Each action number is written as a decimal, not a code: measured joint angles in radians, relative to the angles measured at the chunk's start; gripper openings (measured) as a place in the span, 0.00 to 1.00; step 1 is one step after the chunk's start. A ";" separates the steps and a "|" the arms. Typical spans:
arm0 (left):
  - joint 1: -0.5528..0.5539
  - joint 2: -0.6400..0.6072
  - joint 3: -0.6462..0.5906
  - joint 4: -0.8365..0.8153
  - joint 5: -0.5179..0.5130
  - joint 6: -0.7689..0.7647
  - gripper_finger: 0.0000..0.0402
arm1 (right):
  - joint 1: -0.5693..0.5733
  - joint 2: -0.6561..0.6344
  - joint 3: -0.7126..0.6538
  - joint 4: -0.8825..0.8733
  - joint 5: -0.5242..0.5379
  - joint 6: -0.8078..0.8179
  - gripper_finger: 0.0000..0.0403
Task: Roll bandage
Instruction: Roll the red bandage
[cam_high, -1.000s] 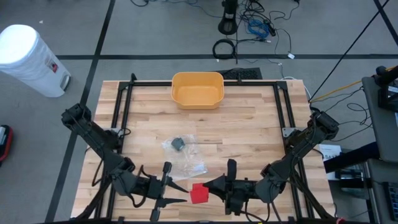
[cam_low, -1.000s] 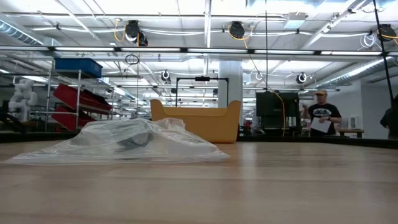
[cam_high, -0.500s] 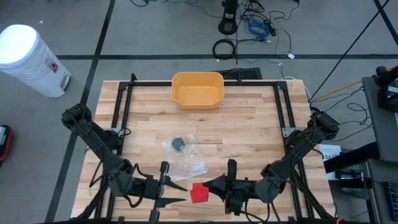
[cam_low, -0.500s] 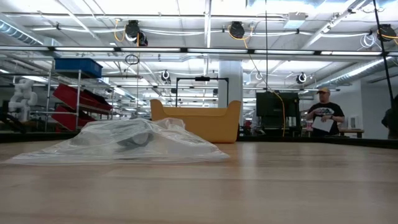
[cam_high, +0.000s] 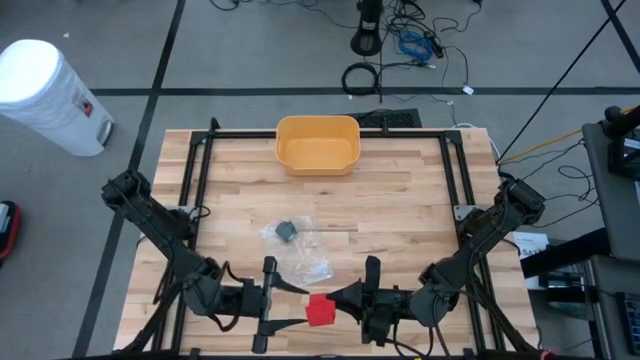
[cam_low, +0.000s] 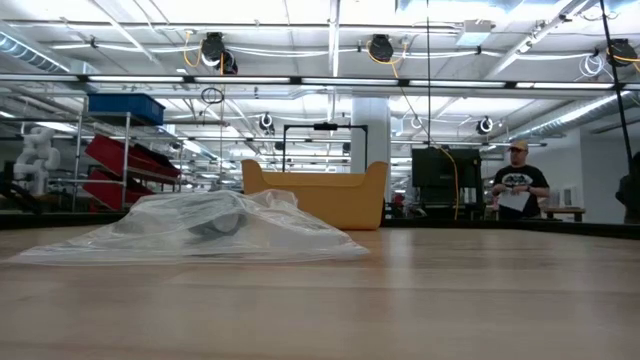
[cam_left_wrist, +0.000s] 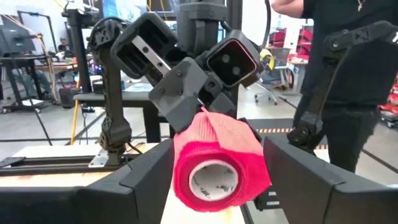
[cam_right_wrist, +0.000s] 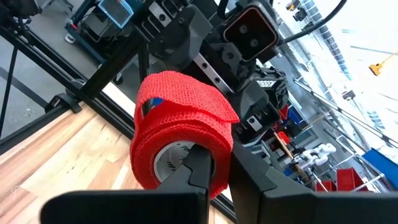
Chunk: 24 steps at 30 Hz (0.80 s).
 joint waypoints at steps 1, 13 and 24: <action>0.001 0.000 0.000 0.003 0.000 0.000 0.63 | 0.000 0.000 0.000 0.000 0.001 0.000 0.07; 0.006 0.000 0.000 0.008 0.030 -0.001 0.63 | -0.001 0.000 0.000 -0.001 0.001 0.000 0.07; 0.009 0.000 0.000 0.018 0.011 -0.008 0.63 | -0.002 0.000 0.000 -0.001 0.047 0.000 0.07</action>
